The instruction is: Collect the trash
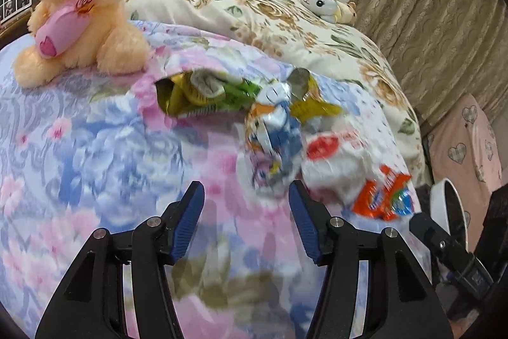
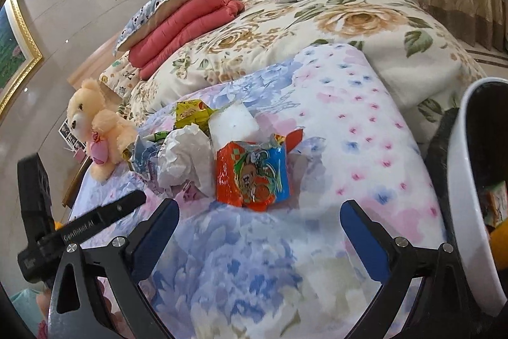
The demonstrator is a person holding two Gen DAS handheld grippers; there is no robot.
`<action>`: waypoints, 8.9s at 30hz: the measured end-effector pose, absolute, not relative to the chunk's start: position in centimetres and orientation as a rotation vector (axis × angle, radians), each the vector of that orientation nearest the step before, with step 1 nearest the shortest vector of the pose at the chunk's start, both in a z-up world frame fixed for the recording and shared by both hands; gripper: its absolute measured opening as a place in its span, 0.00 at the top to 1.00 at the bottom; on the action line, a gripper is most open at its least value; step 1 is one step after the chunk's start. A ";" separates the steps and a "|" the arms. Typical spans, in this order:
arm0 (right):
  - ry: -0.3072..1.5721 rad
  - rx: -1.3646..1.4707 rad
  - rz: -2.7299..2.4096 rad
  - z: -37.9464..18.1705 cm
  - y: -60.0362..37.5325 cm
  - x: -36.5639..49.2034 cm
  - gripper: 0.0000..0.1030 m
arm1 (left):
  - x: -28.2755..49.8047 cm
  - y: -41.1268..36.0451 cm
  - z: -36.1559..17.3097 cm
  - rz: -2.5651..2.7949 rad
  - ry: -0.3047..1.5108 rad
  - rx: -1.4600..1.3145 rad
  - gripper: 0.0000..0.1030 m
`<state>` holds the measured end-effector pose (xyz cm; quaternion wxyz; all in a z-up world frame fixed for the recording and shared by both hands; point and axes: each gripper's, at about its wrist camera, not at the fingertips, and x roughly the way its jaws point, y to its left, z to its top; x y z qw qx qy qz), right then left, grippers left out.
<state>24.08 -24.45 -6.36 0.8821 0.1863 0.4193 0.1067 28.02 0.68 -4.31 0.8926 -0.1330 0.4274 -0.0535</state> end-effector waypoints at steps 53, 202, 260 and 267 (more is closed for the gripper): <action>0.792 0.446 0.183 -4.0 -31.0 14.4 0.80 | 17.6 -9.6 -2.6 -0.369 0.876 -0.160 0.84; 0.805 0.373 0.242 -2.7 -28.1 15.6 0.14 | 18.8 -4.7 -3.3 -0.216 0.874 -0.215 0.51; 0.903 0.257 0.381 -6.5 -23.4 27.4 0.53 | 26.6 -5.4 -3.5 -0.307 0.869 -0.136 0.83; 0.869 0.294 0.365 -5.4 -24.7 23.1 0.53 | 23.6 -5.8 -3.1 -0.303 0.864 -0.153 0.83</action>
